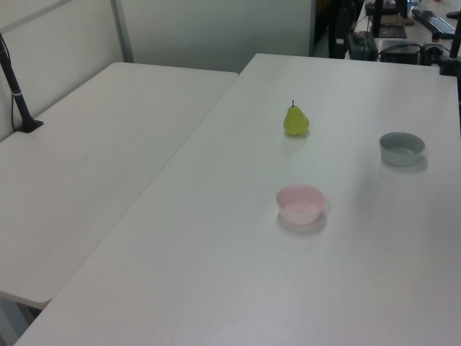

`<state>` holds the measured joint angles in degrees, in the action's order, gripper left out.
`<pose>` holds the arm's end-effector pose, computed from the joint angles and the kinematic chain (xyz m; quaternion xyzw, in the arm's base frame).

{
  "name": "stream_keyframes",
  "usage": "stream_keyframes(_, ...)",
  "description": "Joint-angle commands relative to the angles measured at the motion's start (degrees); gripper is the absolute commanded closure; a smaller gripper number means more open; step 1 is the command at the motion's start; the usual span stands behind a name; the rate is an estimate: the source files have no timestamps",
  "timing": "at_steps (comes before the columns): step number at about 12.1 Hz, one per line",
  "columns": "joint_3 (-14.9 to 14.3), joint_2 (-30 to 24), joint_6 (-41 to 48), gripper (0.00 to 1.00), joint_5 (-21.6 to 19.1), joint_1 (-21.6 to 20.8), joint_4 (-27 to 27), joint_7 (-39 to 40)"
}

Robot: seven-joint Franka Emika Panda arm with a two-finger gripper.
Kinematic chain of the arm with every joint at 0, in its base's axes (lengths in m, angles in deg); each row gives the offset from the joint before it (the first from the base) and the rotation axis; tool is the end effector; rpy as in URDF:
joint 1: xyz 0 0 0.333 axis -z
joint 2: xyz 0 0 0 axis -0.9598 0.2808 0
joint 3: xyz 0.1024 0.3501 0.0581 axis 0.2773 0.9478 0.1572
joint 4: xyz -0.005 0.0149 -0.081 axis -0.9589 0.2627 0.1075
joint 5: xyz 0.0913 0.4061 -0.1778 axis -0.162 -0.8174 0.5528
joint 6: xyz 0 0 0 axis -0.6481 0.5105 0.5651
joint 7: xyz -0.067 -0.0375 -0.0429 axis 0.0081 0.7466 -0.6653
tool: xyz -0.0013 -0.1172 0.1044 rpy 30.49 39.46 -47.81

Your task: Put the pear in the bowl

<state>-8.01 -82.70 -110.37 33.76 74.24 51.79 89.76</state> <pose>0.6228 -0.0214 0.6172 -0.9970 -0.0563 -0.0514 0.0087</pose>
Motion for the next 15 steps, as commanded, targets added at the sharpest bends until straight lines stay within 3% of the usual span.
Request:
stream_keyframes(1,-1.2,-0.7,-1.0,0.0,-0.8,-0.6,1.3,5.5)
stream_keyframes(6,-1.3,-0.2,-1.0,0.0,-0.6,1.5,1.0,19.0)
stream_keyframes(15,-2.0,4.2,-0.8,0.0,0.7,2.3,0.9,19.5)
